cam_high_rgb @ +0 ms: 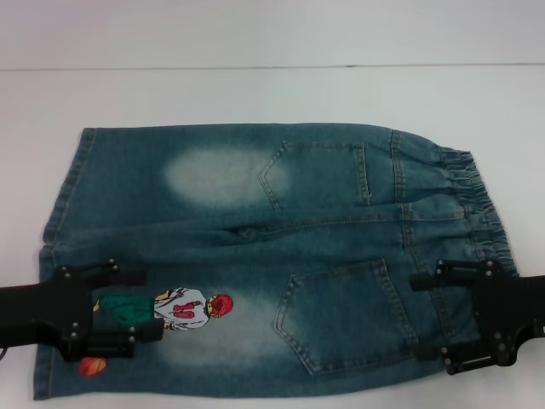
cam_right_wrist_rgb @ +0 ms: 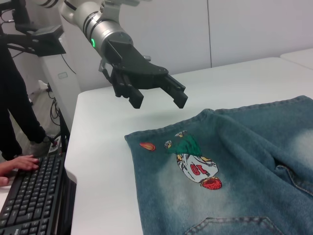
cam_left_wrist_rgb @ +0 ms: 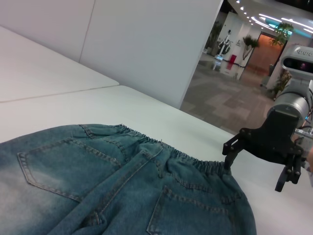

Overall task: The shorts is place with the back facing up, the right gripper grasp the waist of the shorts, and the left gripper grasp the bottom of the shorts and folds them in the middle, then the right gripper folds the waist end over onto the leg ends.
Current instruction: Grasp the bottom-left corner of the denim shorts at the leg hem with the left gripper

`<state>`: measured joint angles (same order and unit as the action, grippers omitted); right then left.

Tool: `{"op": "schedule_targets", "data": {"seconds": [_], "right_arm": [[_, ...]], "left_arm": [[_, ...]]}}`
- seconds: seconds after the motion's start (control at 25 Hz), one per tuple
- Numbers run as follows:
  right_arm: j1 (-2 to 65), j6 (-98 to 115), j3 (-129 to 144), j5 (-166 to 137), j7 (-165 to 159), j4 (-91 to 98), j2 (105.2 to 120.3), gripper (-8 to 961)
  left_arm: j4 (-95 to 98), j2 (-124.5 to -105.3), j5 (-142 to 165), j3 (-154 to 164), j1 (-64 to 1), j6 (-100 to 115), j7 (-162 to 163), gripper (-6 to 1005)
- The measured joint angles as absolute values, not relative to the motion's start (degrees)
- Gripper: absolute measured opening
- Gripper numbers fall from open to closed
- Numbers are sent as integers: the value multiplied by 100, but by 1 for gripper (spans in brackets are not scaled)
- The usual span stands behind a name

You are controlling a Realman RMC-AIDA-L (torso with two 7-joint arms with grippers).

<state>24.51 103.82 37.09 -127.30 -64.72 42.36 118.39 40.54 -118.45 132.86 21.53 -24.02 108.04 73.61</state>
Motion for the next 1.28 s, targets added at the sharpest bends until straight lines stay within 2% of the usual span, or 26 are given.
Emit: {"op": "schedule_targets", "data": {"seconds": [0.92,1.28], "right_arm": [[2532,10494,3904,-12732,-6502,4236,11848,914],[2556,10491,3861,-12723,-6514,4313,11800,913]], "left_arm": [[4196,-11873,13360,2215,-2385,10464,7458,904],[6071,-12070,13563,2499,-2247,10753,10009,903]]}}
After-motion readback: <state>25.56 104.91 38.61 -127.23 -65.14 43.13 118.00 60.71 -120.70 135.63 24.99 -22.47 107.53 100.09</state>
